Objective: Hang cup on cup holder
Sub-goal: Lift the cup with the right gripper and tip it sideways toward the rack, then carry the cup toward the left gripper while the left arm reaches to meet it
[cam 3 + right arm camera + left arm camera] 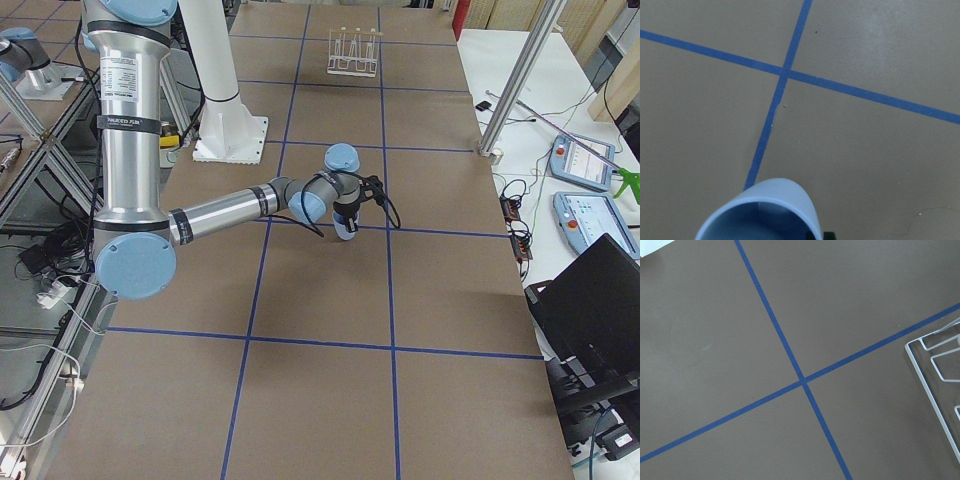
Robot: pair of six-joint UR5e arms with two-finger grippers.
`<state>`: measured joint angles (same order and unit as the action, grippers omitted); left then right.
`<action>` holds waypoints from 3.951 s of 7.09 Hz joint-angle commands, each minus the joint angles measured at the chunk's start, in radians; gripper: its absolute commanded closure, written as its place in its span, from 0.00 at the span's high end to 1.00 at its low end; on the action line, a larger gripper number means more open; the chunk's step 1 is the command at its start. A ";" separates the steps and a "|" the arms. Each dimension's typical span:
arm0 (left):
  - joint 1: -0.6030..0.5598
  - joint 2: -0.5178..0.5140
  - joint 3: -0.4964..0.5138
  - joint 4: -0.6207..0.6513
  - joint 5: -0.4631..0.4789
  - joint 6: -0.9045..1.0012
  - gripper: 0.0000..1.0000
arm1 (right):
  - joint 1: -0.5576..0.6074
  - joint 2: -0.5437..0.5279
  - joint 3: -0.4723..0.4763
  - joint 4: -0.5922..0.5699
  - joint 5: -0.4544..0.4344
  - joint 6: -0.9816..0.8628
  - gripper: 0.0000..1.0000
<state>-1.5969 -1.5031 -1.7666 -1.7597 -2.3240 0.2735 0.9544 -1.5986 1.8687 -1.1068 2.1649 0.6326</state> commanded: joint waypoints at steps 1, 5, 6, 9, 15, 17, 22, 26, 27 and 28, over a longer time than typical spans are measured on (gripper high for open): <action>0.000 0.000 -0.008 -0.111 -0.002 -0.002 0.98 | 0.102 0.035 0.007 0.031 0.112 0.041 0.00; 0.009 -0.042 -0.030 -0.555 -0.171 -0.592 0.99 | 0.110 0.051 -0.020 0.548 0.121 0.517 0.00; 0.029 -0.045 -0.031 -0.652 -0.243 -0.737 0.99 | 0.110 0.051 -0.029 0.679 0.121 0.635 0.00; 0.188 -0.153 -0.033 -0.915 -0.264 -1.151 0.98 | 0.107 0.049 -0.051 1.032 0.119 0.870 0.00; 0.593 -0.420 -0.169 -1.132 -0.068 -2.131 0.98 | -0.065 0.052 -0.094 1.526 -0.062 1.061 0.00; 0.761 -0.465 -0.218 -1.132 0.064 -2.275 0.98 | -0.191 0.103 -0.102 1.604 -0.218 1.061 0.00; 1.018 -0.509 -0.214 -1.127 0.163 -2.318 0.98 | -0.428 0.256 -0.138 1.604 -0.426 0.911 0.00; 1.025 -0.525 -0.228 -1.132 0.167 -2.326 0.98 | -0.657 0.299 -0.134 1.610 -0.571 0.711 0.00; 1.025 -0.517 -0.221 -1.132 0.167 -2.323 0.98 | -0.670 0.293 -0.137 1.652 -0.571 0.711 0.00; 1.026 -0.514 -0.215 -1.130 0.169 -2.321 0.98 | -0.672 0.298 -0.135 1.654 -0.576 0.711 0.00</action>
<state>-0.5716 -2.0217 -1.9876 -2.8912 -2.1563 -2.0498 0.2923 -1.3021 1.7334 0.5327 1.5950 1.3473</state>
